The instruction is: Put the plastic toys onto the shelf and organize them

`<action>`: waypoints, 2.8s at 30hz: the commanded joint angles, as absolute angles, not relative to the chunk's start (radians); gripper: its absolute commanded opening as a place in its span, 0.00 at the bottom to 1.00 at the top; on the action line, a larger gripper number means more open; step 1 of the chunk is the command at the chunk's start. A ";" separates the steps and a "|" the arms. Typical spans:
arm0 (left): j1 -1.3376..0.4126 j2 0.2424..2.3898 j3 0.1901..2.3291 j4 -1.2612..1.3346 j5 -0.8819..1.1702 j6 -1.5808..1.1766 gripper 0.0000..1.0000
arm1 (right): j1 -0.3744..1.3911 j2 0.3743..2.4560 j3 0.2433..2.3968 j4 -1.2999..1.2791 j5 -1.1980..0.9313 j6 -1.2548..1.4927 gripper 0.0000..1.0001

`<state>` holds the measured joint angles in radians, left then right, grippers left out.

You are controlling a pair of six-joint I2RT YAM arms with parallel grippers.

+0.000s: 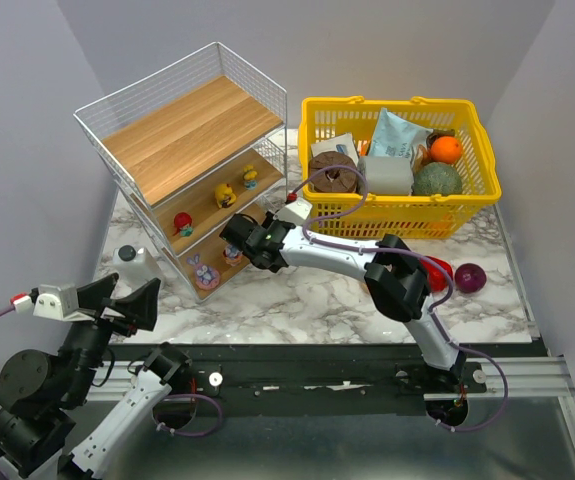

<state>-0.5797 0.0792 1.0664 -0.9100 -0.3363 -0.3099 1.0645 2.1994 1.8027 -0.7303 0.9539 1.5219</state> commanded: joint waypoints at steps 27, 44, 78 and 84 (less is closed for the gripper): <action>-0.603 0.071 1.066 -0.911 -0.376 -0.310 0.99 | 1.045 2.088 1.571 -0.489 0.986 1.651 0.01; -0.611 0.066 1.068 -0.914 -0.387 -0.311 0.99 | 1.068 1.996 1.497 -0.417 1.012 1.631 0.01; -0.637 0.055 1.080 -0.937 -0.425 -0.310 0.99 | 1.068 2.183 1.724 -0.524 1.023 1.566 0.17; -0.640 0.055 1.080 -0.939 -0.430 -0.313 0.99 | 1.068 2.238 1.831 -0.716 1.046 1.664 0.18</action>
